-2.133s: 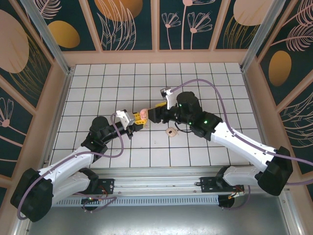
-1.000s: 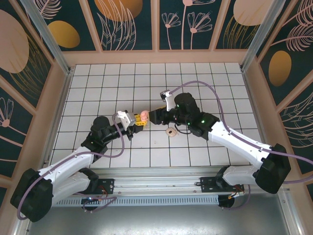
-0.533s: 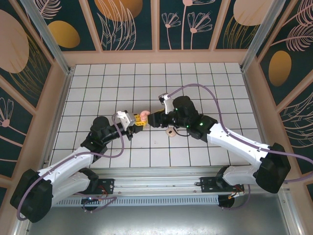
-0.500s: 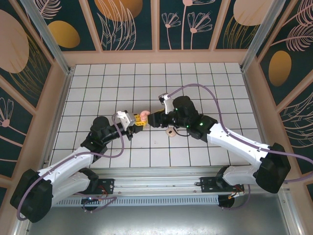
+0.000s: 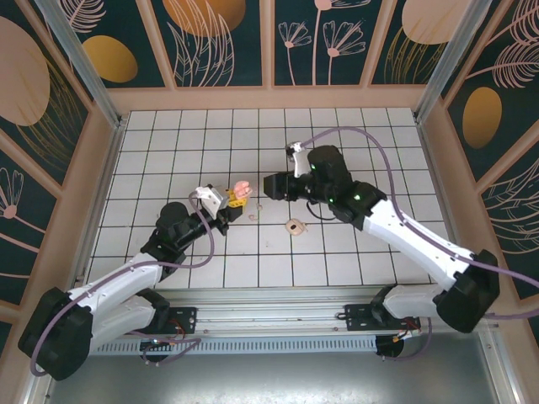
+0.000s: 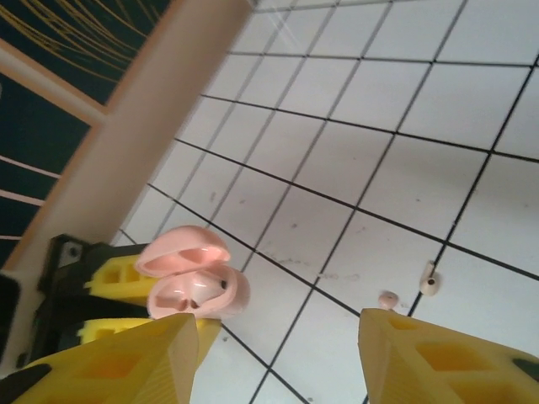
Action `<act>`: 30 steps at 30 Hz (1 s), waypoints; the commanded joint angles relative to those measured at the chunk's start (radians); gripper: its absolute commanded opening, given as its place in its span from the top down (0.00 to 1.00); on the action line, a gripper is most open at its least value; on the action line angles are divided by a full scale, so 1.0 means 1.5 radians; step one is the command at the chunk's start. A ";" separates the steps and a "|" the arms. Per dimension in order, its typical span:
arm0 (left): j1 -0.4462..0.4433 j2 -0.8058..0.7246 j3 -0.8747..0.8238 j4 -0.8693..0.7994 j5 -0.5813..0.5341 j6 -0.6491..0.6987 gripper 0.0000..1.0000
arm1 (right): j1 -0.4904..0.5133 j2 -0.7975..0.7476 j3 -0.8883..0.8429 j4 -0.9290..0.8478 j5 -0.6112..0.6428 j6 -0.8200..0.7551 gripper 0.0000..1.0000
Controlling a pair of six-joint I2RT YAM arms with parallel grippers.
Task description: Insert the wireless bluetooth earbuds into the charging case
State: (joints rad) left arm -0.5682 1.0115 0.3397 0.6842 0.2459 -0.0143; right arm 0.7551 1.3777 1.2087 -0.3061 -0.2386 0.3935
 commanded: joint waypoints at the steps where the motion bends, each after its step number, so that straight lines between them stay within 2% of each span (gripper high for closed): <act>1: 0.003 0.002 -0.009 0.022 -0.105 -0.044 0.95 | -0.006 0.076 0.052 -0.127 0.027 -0.027 0.48; 4: 0.006 0.007 -0.012 0.010 -0.143 -0.089 0.94 | -0.011 0.145 0.095 -0.174 0.040 -0.054 0.49; 7: 0.029 0.011 -0.022 0.005 -0.148 -0.139 0.95 | -0.016 0.210 0.134 -0.198 0.024 -0.108 0.50; 13: 0.150 -0.009 -0.070 0.027 -0.071 -0.249 0.98 | -0.027 0.345 0.241 -0.276 -0.028 -0.144 0.54; 16: 0.182 -0.019 -0.087 0.036 -0.053 -0.277 0.97 | -0.022 0.399 0.286 -0.299 -0.057 -0.168 0.57; 20: 0.228 -0.003 -0.099 0.057 -0.011 -0.326 0.98 | -0.003 0.470 0.357 -0.349 -0.035 -0.209 0.57; 30: 0.272 0.021 -0.086 0.058 0.025 -0.366 0.98 | 0.012 0.561 0.426 -0.390 -0.006 -0.253 0.57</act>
State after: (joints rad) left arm -0.1707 1.0355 0.1982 0.7223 0.2481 -0.5308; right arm 0.7616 2.1963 1.8027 -0.8364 -0.2768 0.0566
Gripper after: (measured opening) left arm 0.178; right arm 0.425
